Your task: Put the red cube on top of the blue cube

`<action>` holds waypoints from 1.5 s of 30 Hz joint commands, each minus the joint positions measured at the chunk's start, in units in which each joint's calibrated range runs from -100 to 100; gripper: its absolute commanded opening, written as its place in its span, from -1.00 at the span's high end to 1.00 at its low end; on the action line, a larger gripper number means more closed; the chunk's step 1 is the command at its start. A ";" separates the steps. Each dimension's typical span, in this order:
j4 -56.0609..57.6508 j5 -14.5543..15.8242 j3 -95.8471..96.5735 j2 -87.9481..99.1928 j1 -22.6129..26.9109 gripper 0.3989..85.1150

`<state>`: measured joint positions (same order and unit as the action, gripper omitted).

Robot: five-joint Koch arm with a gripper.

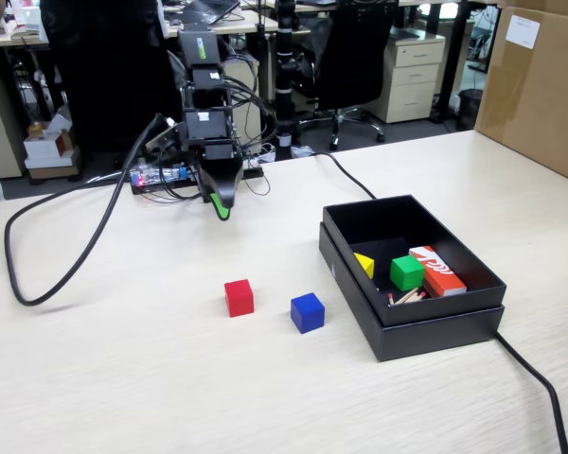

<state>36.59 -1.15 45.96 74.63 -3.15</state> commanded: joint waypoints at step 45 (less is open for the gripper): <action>9.85 1.07 -47.50 -68.26 -0.44 -0.11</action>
<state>45.88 0.17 3.33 5.50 -3.35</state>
